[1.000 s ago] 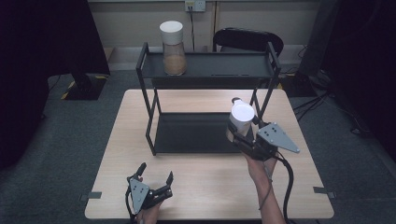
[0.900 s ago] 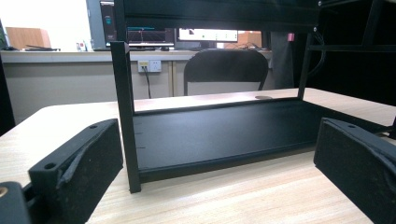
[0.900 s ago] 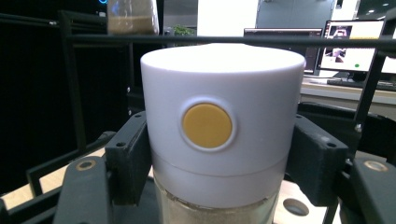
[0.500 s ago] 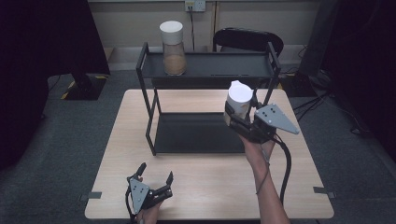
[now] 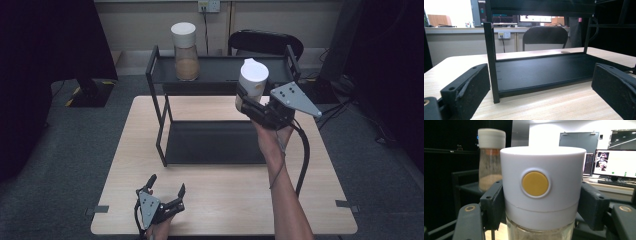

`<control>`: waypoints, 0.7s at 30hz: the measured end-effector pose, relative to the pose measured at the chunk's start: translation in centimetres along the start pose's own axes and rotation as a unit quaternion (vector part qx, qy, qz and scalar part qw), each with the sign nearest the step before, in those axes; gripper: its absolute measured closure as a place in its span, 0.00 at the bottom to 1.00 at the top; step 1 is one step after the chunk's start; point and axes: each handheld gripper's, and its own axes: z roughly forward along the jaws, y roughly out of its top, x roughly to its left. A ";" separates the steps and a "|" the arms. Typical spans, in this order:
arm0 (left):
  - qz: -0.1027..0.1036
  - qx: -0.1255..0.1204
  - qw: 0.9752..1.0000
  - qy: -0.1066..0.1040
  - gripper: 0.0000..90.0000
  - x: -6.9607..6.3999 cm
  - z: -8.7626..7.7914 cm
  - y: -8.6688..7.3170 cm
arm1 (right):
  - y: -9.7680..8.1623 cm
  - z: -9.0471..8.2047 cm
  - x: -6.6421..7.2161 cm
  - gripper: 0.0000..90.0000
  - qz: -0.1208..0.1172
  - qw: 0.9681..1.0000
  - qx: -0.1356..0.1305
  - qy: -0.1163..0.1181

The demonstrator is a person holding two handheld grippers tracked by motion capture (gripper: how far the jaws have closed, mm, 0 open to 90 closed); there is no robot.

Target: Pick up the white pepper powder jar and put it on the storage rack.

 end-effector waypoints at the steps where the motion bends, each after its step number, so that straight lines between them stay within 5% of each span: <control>1: 0.000 0.000 1.000 0.000 0.01 0.0 0.0 0.0 | 0.2 0.2 0.1 0.34 0.002 1.000 0.000 -0.001; 21: 0.000 0.000 1.000 0.000 0.02 0.0 0.0 0.0 | 4.5 4.6 0.3 0.34 -0.009 1.000 0.003 -0.020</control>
